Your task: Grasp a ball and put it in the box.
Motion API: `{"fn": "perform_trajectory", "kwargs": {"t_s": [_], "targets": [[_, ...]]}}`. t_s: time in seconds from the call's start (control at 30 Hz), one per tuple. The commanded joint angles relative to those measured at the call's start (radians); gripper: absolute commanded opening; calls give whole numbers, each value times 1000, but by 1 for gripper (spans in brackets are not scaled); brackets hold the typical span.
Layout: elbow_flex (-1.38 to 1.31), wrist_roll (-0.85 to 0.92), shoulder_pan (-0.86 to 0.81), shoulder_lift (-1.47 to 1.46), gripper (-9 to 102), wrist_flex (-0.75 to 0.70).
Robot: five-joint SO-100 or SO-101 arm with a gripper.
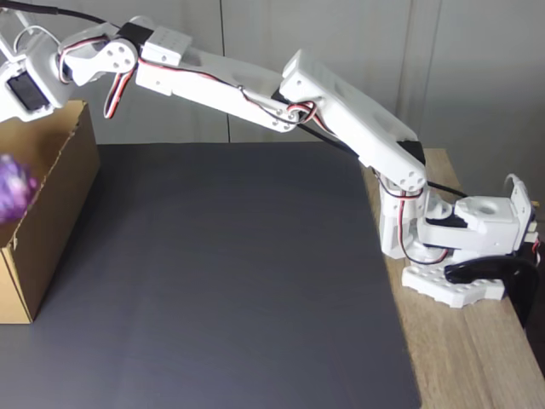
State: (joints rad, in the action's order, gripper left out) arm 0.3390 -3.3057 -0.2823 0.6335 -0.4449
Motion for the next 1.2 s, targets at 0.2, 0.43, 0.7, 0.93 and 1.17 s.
{"fn": "perform_trajectory", "kwargs": {"t_s": [0.2, 0.43, 0.7, 0.93, 1.17], "targets": [[-49, 14, 5, 87, 30, -196], [-49, 31, 12, 193, 23, -482], [-49, -5, 6, 330, 16, -635], [-49, -3, 12, 422, 16, -785], [-49, 0, 41, 494, 16, -857]]}}
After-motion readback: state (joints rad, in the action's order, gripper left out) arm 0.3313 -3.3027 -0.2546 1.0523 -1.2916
